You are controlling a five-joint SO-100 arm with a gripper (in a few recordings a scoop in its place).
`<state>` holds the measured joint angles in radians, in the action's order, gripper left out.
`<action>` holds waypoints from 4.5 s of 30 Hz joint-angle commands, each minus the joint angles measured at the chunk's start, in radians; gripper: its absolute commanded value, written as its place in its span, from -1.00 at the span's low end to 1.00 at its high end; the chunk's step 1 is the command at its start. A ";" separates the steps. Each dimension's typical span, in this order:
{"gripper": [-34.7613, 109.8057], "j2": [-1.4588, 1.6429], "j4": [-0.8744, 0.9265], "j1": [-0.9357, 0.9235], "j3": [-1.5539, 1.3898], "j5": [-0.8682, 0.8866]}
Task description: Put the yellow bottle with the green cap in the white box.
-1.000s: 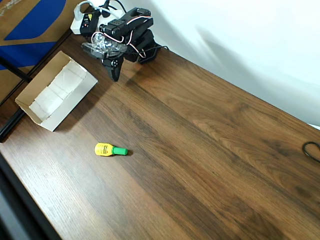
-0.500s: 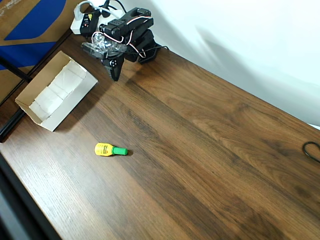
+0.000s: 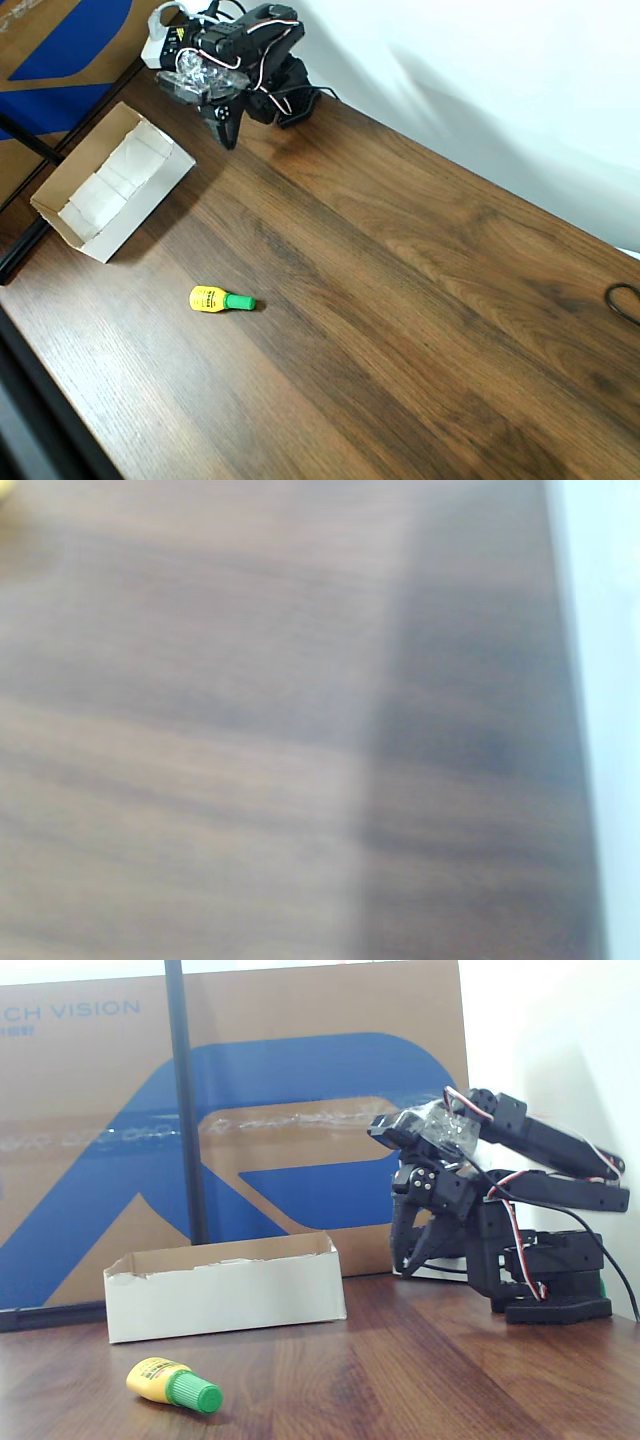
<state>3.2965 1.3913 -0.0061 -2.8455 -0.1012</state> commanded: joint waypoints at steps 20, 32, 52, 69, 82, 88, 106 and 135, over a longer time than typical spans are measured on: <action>-0.52 -0.442 -0.285 0.044 0.282 -0.017; -0.52 -0.868 -0.342 0.037 0.584 0.011; -0.52 -1.555 -0.325 0.143 1.198 0.037; -0.52 -1.993 -0.288 0.282 1.572 0.071; -0.52 -2.181 -0.219 0.396 1.827 -0.008; -0.52 -2.187 -0.416 0.396 1.838 0.043; -0.28 -2.284 -0.569 0.298 1.847 0.060; -0.16 -2.359 -0.511 0.314 1.902 -0.048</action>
<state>0.8958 0.8728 0.2991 -0.9986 -0.1273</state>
